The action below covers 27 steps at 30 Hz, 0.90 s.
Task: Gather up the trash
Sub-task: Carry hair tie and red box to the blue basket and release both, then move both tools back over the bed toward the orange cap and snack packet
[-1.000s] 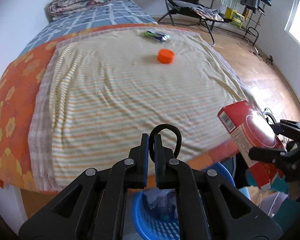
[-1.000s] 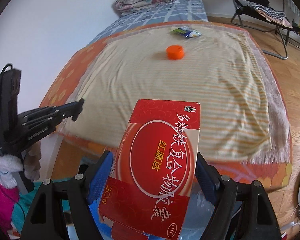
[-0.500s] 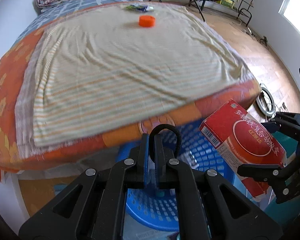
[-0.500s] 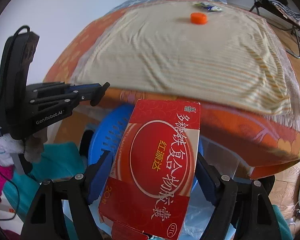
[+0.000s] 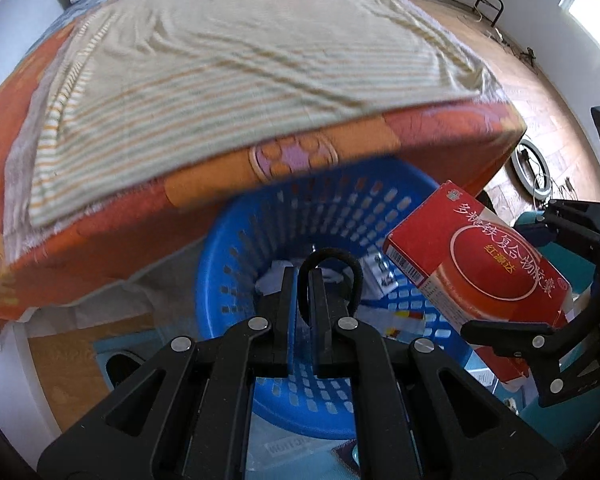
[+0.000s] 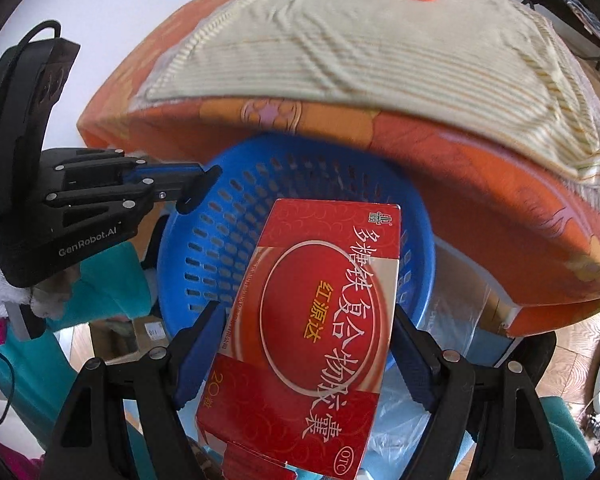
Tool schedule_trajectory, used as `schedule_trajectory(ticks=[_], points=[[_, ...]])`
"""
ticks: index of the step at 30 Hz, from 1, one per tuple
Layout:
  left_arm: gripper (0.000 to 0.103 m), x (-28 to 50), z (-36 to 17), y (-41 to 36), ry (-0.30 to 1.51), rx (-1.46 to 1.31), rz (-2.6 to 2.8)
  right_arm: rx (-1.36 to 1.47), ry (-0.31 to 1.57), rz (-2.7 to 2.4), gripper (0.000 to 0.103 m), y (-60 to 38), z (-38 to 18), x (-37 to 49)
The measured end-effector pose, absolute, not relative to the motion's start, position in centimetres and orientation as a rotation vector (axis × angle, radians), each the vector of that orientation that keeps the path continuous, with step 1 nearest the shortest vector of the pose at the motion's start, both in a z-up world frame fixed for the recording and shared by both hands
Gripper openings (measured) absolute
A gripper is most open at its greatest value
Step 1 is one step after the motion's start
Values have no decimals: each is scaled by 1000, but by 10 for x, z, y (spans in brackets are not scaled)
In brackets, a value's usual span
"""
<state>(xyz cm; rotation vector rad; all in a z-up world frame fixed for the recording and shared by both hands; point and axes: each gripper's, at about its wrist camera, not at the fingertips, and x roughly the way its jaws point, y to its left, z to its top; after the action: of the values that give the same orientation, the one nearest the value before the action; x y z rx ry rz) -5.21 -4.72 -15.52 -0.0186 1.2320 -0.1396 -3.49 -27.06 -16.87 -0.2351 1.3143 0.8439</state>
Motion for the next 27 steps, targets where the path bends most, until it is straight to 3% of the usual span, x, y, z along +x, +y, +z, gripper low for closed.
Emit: schedule_trajectory(ticks=[18, 20, 22, 23, 27], points=[[3, -59, -180, -39, 1302, -47, -106, -254, 1361, 819, 84, -264, -181, -30], [10, -57, -180, -38, 1306, -50, -103, -262, 1368, 814, 84, -263, -183, -30], [38, -56, -180, -39, 1302, -52, -101, -269, 1370, 810, 85, -263, -184, -30], [43, -56, -179, -39, 1293, -51, -98, -269, 1370, 809, 87, -263, -184, -30], [44, -56, -177, -38, 1286, -51, -93, -263, 1369, 806, 90, -263, -184, -28]])
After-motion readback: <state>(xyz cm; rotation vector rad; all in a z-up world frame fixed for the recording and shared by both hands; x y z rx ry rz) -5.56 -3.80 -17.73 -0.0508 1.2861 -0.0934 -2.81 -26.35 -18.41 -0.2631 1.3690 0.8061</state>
